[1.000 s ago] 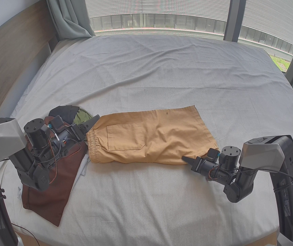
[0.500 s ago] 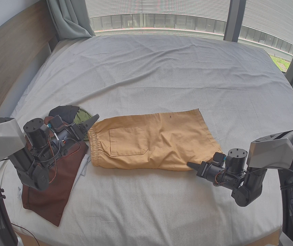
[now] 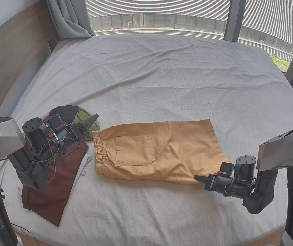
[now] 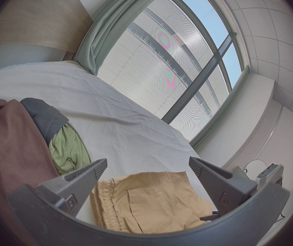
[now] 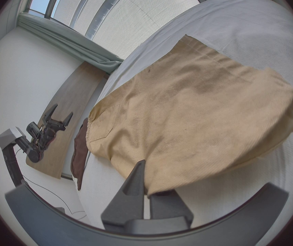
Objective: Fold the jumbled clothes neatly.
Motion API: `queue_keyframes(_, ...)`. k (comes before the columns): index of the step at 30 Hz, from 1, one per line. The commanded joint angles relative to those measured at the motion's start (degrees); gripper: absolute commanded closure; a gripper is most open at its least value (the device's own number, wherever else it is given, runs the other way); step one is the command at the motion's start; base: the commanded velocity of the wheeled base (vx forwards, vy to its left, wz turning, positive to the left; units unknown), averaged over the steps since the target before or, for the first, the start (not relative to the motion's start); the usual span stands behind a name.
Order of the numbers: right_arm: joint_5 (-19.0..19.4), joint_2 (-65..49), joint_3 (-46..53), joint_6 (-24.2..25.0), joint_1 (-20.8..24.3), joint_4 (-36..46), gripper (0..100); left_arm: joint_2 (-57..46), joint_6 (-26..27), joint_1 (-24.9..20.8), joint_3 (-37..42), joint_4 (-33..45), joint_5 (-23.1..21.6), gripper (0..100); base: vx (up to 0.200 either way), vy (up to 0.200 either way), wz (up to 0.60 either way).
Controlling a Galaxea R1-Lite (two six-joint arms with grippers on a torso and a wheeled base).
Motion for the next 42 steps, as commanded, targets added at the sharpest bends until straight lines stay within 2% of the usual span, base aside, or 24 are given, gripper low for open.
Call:
queue_keyframes(1,0.0,-3.4,5.0,-2.2,-0.2,0.0,100,-0.4,0.5,-0.3,0.2,0.0,-0.1,0,0.0,0.0,0.0)
queue_keyframes(7,-0.3,-2.5,7.0,-3.2,-0.4,0.1,100,-0.9,0.3,-0.2,0.5,-0.1,-2.3,0,0.0,0.0,0.0)
queue_keyframes(15,-0.9,-2.6,7.2,-3.1,-0.3,0.1,100,-0.4,0.5,0.0,0.4,-0.1,-2.4,0,0.0,0.0,0.0)
queue_keyframes(22,-0.9,-2.6,7.1,-3.1,-0.5,0.1,100,-0.9,0.6,0.4,2.1,-0.2,-6.1,0,0.0,0.0,0.0)
queue_keyframes(25,-0.9,-2.5,7.1,-3.1,-0.5,0.1,100,-0.7,1.6,0.4,2.4,-0.2,-6.8,0,0.0,0.0,0.0)
queue_keyframes(28,-0.9,-2.6,7.0,-3.1,-0.6,0.1,100,0.1,5.3,0.3,2.7,-0.2,-7.0,0,0.0,0.0,0.0)
queue_keyframes(38,-0.9,-2.6,7.0,-3.1,-0.6,0.1,100,0.2,6.3,-0.1,4.2,-0.2,-8.0,0,0.0,0.0,0.0)
queue_keyframes(39,-0.9,-2.6,7.0,-3.2,-0.7,0.1,0,0.3,6.3,-0.1,4.3,-0.2,-8.1,0,0.0,0.0,0.0)
queue_keyframes(42,-0.9,-2.6,7.1,-3.2,-0.8,0.1,0,0.3,6.3,-0.1,4.3,-0.2,-8.8,0,0.0,0.0,0.0)
